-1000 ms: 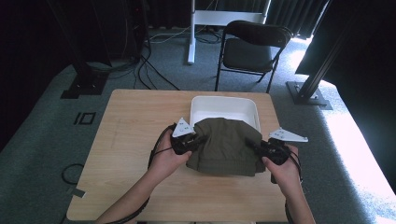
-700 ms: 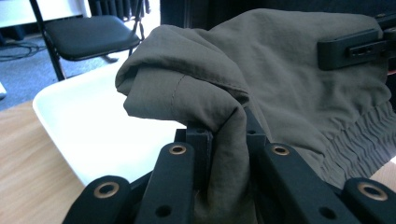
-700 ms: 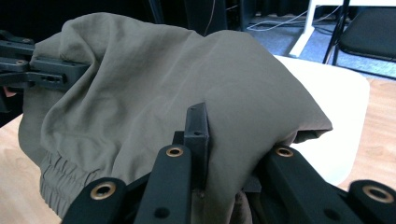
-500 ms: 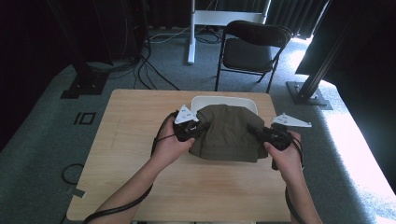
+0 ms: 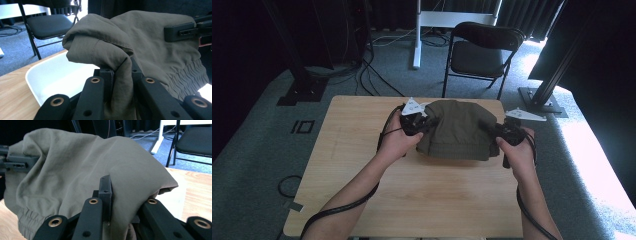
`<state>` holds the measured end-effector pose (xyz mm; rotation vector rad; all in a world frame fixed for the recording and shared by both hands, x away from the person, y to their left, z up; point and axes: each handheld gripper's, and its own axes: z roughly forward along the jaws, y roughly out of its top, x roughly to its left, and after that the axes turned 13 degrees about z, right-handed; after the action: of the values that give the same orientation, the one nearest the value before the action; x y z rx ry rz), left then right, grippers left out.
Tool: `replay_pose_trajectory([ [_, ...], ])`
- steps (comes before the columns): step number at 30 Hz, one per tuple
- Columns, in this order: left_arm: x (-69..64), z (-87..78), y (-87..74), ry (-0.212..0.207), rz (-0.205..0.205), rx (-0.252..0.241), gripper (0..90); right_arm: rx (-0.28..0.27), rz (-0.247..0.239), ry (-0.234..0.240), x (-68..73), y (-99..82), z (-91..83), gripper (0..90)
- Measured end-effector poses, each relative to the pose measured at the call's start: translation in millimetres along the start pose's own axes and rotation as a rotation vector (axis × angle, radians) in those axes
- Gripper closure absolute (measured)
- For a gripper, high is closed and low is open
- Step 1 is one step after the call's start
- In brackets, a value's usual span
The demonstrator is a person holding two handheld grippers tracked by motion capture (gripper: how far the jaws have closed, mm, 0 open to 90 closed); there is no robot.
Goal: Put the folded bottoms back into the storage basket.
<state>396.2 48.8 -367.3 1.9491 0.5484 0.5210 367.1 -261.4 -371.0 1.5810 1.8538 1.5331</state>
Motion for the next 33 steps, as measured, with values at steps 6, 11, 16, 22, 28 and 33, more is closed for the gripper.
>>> replay_pose_trajectory([
  [6, 16.8, 10.8, 4.9, 0.02, -0.019, 0.009, 81.8, 0.006, 0.032, -0.003, -6.2, 14.9, 16.1, 78.1],
  [11, 28.9, 20.0, 5.8, 0.035, -0.045, 0.015, 81.9, 0.02, 0.054, -0.007, -12.4, 26.0, 32.9, 78.1],
  [16, 37.8, 27.9, 4.3, 0.038, -0.073, 0.012, 81.9, 0.032, 0.077, -0.015, -19.5, 32.8, 45.5, 78.1],
  [22, 47.3, 43.6, -3.3, 0.049, -0.109, 0.033, 82.1, 0.048, 0.108, -0.025, -30.2, 33.3, 62.2, 78.1],
  [28, 53.6, 60.8, -12.7, 0.06, -0.139, 0.064, 82.0, 0.068, 0.134, -0.045, -41.8, 26.7, 79.8, 78.1],
  [33, 55.3, 73.6, -23.1, 0.05, -0.147, 0.082, 82.0, 0.077, 0.155, -0.068, -52.3, 19.2, 89.6, 78.2],
])
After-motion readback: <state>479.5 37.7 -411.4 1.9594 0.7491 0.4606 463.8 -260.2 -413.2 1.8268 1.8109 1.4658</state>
